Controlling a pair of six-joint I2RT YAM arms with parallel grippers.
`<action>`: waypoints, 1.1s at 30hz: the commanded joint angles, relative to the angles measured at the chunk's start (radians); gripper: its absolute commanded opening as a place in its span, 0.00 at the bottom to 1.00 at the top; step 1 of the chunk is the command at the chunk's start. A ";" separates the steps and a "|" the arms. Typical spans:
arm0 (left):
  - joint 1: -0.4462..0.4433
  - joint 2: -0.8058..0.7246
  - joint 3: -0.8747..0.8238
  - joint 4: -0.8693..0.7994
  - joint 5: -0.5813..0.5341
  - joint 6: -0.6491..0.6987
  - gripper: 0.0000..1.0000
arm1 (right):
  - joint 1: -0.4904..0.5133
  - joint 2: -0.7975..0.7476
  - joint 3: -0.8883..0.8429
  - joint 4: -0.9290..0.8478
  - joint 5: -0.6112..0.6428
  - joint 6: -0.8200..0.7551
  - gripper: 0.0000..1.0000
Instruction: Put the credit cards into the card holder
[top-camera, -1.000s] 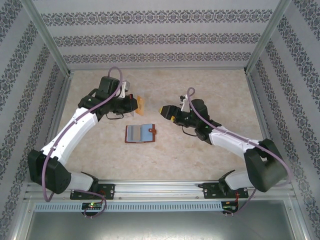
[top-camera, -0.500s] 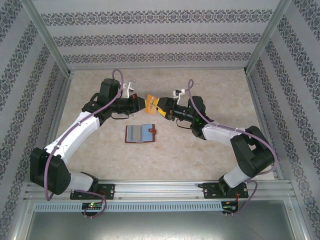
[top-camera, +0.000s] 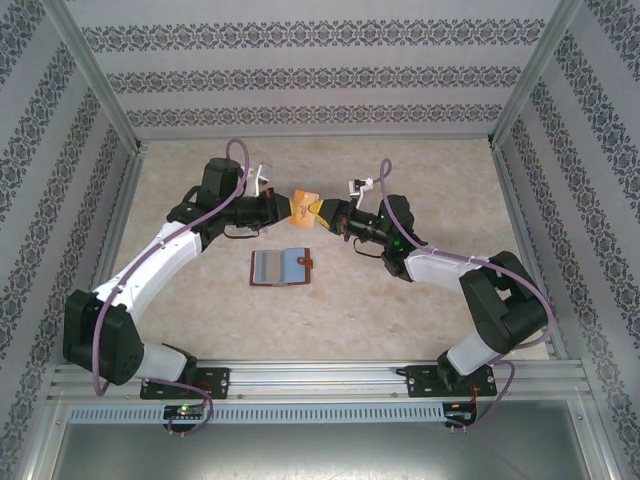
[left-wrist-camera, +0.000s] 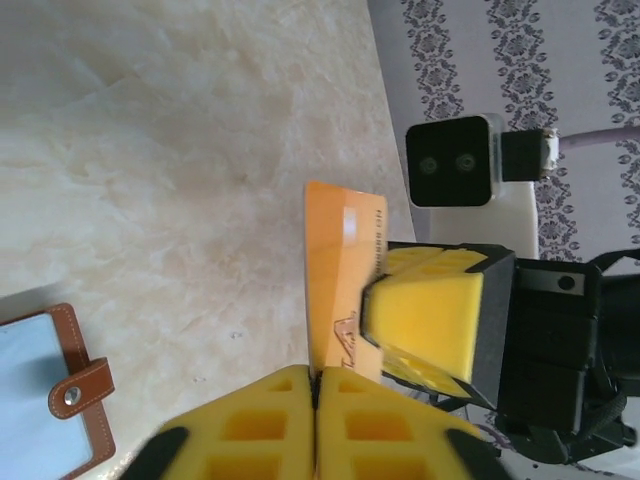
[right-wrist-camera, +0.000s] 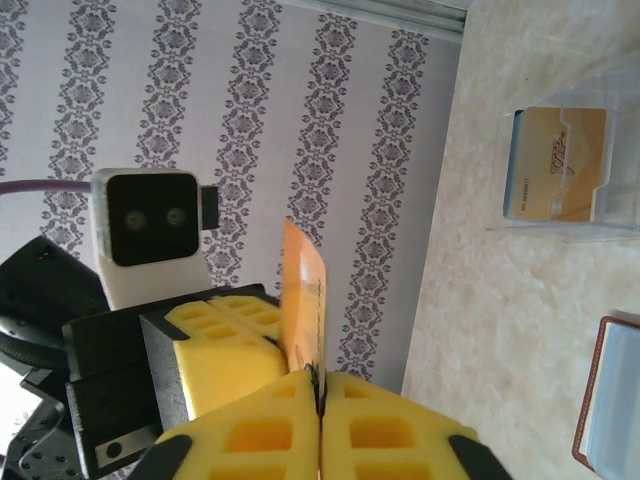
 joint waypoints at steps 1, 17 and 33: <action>0.012 0.007 -0.007 0.000 -0.025 0.004 0.40 | 0.002 -0.019 -0.024 0.053 -0.002 -0.003 0.02; 0.090 -0.135 -0.322 -0.276 -0.354 0.143 0.57 | 0.242 0.164 -0.121 -0.110 0.214 -0.104 0.00; 0.090 -0.028 -0.407 -0.125 -0.449 0.087 0.53 | 0.186 0.365 0.020 -0.113 0.172 -0.192 0.00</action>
